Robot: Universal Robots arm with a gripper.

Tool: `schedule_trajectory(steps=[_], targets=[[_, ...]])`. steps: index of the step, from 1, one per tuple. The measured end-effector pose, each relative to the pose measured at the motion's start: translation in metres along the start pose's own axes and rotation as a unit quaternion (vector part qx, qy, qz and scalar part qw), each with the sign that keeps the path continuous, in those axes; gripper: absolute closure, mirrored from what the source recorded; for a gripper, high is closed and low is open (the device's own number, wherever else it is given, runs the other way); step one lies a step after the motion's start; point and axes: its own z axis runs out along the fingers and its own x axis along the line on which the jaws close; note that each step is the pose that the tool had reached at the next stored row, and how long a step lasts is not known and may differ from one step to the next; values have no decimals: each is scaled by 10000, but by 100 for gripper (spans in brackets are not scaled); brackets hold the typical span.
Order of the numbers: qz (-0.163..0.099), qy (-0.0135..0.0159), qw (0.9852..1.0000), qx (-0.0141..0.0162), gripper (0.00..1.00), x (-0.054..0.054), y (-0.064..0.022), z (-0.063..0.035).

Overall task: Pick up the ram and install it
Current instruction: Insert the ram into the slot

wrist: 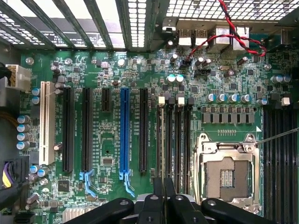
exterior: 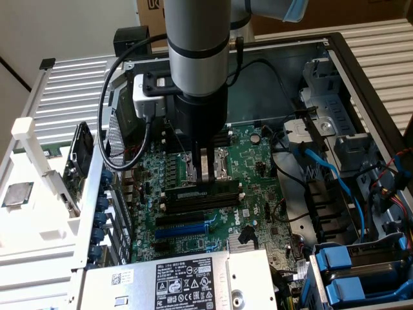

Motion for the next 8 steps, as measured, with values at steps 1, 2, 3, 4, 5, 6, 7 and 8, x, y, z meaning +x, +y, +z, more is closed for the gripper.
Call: schedule_trajectory(steps=[1, 2, 3, 4, 5, 6, 7, 8], targets=[[0, 0, 10000, 0, 88, 0, 1, 2], [0, -1, 10000, 0, 88, 0, 1, 5], [0, -1, 10000, 1, 88, 0, 2, 9], [1, 0, 10000, 0, 88, 0, 5, 12], [0, 0, 10000, 0, 88, 0, 5, 15], [0, 0, 10000, 0, 88, -1, 7, 18], [1, 1, 10000, -1, 88, 0, 8, 20], [0, 1, 10000, -1, 88, 0, 9, 22]])
